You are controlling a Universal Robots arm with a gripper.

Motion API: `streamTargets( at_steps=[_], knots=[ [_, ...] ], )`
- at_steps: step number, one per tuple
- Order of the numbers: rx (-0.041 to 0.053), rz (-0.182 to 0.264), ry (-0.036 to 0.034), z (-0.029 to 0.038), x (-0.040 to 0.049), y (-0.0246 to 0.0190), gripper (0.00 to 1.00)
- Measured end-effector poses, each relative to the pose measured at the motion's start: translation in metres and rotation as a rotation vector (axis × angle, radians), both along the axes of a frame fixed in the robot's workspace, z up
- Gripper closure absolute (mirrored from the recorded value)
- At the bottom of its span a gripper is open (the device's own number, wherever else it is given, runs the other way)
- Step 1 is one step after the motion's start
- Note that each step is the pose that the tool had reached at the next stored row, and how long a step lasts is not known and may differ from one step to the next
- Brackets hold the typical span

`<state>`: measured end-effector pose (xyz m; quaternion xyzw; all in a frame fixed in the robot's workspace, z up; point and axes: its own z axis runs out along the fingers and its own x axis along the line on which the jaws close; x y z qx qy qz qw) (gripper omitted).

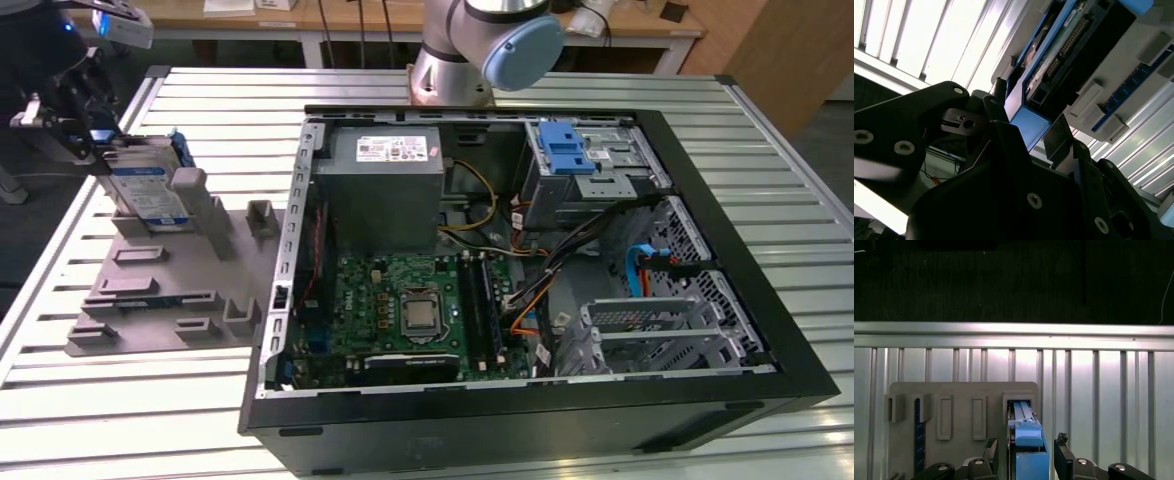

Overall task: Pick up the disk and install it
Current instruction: 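Pick up the disk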

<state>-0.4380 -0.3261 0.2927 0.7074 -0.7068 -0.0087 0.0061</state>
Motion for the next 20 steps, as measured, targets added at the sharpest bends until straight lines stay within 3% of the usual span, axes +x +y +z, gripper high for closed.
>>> streamTargets(
  at_steps=[12,14,15,20],
  knots=[
    [-0.0003,0.0,0.0001,-0.0029,0.0,0.0,0.44],
    [-0.0004,0.0,0.0001,-0.003,0.0,0.0,0.45],
    [-0.0004,0.0,0.0001,-0.0031,0.0,0.0,0.52],
    [-0.0004,0.0,0.0,-0.0031,0.0,0.0,0.53]
  ],
)
